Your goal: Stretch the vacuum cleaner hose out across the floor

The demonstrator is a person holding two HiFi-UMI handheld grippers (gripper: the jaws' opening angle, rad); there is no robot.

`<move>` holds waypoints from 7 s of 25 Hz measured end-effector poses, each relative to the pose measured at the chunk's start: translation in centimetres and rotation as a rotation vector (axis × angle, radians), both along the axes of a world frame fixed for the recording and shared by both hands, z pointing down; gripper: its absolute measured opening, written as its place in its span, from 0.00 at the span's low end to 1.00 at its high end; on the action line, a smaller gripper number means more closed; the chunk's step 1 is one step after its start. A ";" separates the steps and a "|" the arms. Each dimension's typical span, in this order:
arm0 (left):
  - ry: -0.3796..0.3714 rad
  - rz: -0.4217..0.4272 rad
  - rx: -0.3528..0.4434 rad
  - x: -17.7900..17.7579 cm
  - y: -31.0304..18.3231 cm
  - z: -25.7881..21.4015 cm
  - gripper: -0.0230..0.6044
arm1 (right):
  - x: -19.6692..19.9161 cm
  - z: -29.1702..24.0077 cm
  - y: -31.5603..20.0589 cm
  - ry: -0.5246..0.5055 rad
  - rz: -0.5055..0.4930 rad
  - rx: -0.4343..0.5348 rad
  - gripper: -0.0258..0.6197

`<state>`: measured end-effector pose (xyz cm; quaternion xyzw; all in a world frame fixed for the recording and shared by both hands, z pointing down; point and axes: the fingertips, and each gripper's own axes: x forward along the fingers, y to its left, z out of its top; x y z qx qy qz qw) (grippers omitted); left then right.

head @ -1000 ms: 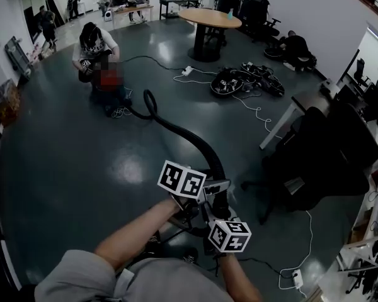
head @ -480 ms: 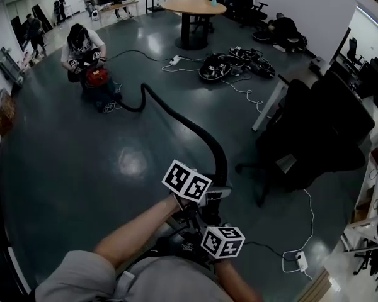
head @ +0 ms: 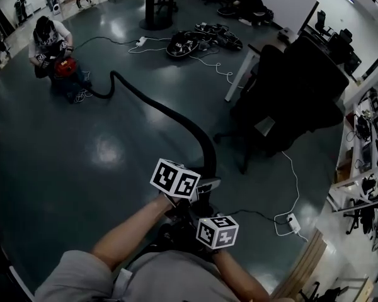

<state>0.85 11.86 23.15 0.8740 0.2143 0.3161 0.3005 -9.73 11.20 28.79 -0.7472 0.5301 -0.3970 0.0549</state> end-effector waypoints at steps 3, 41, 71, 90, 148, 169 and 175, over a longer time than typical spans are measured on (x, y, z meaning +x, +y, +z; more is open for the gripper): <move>-0.011 -0.024 -0.058 -0.1 0.2 0.1 0.48 | 0.0 -0.7 0.6 0.047 0.036 0.010 0.33; -0.296 -0.510 -0.114 -3.3 18.7 5.7 0.55 | -2.1 1.3 23.9 -0.084 -0.399 0.212 0.33; -0.338 -0.054 0.429 -17.4 22.5 6.5 0.37 | 1.6 -0.3 17.4 0.959 -1.344 0.034 0.48; -0.459 -0.242 0.515 -25.4 22.6 5.5 0.33 | -4.9 10.5 12.8 1.004 -1.885 -0.134 0.43; -0.507 0.081 0.830 -40.4 55.5 23.0 0.33 | -29.4 16.0 55.5 0.982 -1.874 0.016 0.47; -0.498 -0.470 0.821 -56.9 53.1 22.1 0.53 | -32.0 12.7 56.1 1.045 -2.091 0.031 0.30; -0.415 -0.383 0.846 -54.6 52.8 24.7 0.53 | -31.0 9.4 55.9 1.043 -2.107 0.047 0.30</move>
